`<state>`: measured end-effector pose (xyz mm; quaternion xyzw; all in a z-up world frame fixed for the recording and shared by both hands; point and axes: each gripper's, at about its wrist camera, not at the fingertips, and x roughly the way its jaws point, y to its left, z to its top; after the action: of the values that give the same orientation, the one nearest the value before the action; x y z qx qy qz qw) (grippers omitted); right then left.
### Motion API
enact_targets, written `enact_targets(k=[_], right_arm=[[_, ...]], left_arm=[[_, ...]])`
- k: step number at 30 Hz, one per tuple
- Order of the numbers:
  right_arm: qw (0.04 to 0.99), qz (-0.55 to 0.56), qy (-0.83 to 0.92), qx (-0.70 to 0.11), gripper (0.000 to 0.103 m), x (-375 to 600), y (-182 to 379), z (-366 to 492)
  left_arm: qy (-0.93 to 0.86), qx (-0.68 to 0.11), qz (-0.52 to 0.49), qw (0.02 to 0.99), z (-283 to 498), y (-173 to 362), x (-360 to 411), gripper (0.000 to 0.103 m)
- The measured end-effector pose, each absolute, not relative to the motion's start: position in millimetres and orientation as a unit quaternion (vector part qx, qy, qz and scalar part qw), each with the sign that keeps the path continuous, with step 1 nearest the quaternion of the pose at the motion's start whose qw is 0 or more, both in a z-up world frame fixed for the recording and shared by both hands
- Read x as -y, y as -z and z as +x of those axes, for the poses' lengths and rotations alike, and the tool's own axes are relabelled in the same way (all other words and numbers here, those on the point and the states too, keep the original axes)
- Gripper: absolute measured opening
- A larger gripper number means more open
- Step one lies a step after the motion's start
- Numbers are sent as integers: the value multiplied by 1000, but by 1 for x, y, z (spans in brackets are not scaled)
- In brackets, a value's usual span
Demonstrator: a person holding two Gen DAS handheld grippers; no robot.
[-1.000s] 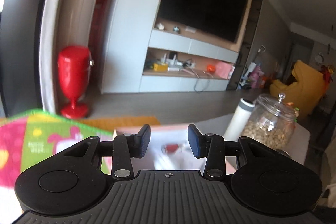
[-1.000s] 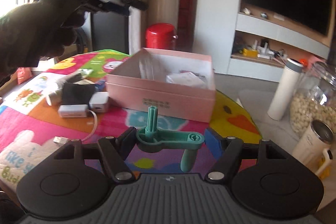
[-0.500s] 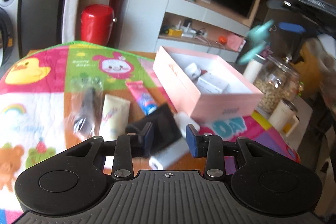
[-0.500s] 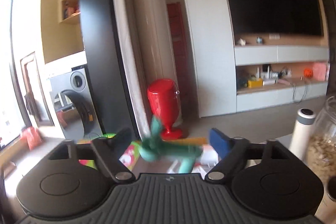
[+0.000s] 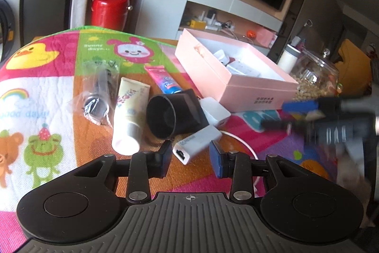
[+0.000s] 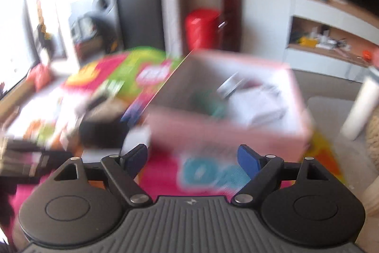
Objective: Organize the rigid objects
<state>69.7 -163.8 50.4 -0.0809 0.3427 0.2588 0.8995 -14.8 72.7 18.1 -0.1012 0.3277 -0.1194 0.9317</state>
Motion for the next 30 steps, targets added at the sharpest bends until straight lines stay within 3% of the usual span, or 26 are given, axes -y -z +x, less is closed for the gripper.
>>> enact_targets(k=[9, 18, 23, 30], right_arm=[[881, -104, -293, -356, 84, 129, -18, 52], [896, -61, -257, -357, 84, 160, -17, 57], [902, -40, -235, -359, 84, 177, -12, 59], [907, -54, -230, -348, 84, 174, -9, 54]], left_arm=[[127, -335, -99, 928, 1, -17, -73, 42], [162, -342, -93, 921, -8, -19, -71, 42], [92, -282, -132, 946, -13, -38, -99, 41], [10, -329, -124, 936, 26, -23, -114, 44]])
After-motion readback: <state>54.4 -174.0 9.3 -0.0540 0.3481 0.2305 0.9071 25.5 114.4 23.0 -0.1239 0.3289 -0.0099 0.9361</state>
